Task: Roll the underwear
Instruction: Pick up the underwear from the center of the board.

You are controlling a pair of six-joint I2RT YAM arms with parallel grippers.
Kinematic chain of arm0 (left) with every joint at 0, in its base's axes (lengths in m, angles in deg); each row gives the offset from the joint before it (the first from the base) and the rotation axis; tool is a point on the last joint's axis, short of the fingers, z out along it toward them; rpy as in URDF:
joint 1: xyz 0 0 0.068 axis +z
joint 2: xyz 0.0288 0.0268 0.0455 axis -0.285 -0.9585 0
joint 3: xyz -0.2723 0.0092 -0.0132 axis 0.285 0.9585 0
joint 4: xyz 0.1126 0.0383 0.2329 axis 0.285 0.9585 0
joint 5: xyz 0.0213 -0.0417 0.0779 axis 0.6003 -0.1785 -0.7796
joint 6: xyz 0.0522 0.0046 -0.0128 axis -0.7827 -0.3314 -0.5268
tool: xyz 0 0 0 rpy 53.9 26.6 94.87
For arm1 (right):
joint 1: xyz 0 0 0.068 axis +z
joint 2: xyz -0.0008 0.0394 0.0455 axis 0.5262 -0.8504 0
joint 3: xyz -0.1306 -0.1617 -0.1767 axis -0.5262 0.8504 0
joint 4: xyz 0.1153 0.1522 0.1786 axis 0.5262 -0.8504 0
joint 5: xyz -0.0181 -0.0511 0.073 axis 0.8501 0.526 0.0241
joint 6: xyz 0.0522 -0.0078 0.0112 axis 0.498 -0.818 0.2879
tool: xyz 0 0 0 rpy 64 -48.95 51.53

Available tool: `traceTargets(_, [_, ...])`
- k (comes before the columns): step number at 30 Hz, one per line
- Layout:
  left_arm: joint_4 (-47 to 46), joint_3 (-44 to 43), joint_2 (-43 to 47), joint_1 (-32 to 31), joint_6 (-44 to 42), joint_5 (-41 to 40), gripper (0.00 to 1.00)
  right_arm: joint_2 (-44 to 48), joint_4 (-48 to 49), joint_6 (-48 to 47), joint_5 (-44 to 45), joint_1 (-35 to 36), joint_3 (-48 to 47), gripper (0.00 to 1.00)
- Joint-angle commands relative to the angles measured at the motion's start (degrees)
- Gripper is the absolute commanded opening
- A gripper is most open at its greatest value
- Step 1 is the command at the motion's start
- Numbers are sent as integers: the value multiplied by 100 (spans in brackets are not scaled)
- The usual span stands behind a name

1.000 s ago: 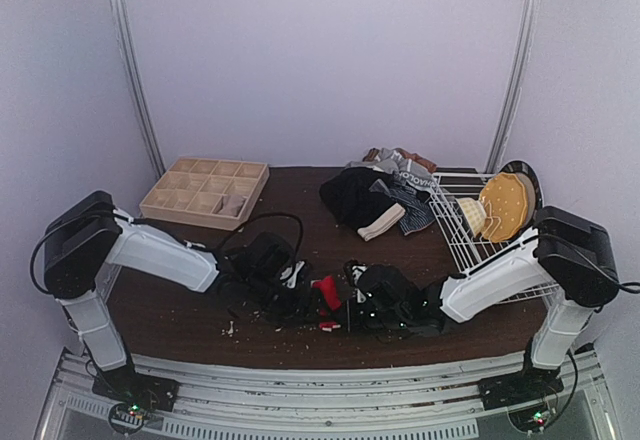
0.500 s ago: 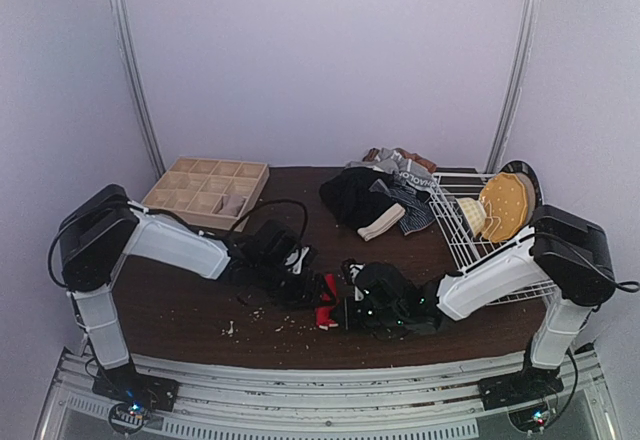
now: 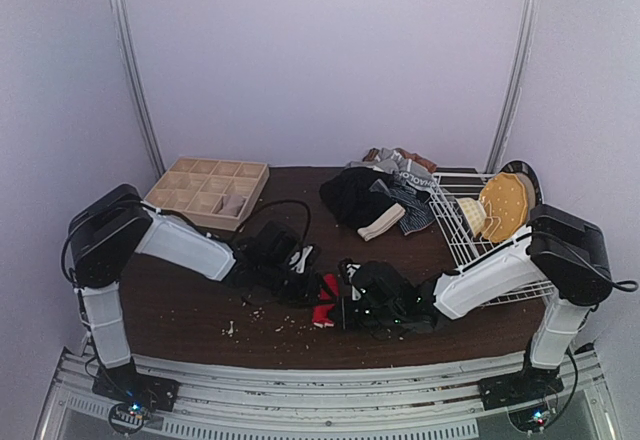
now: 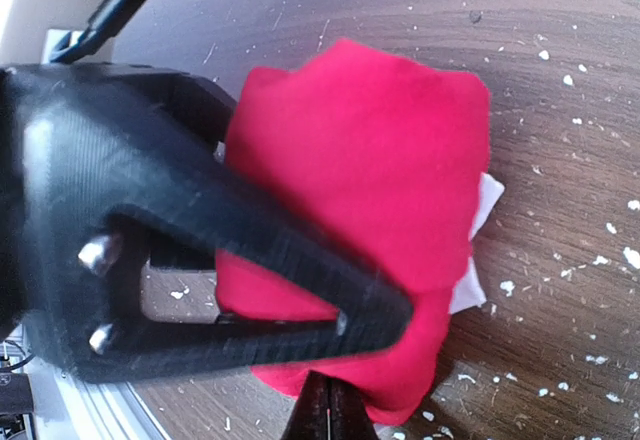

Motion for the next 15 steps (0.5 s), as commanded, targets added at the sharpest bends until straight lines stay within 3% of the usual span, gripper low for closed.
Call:
traceTargets(1, [-388, 112, -300, -16, -78, 77, 20, -500, -1545, -115, -137, 17, 288, 0])
traceTargets(5, [-501, 154, -255, -6, -123, 39, 0, -461, -1583, -126, -83, 77, 264, 0])
traceTargets(10, [-115, 109, 33, 11, -401, -91, 0, 79, -1807, -147, -40, 141, 248, 0])
traceTargets(11, [58, 83, 138, 39, -503, -132, 0, 335, -1895, -191, -33, 141, 224, 3])
traceTargets(15, [1033, -14, 792, 297, -981, -365, 0, 1669, -2459, -467, 116, 146, 48, 34])
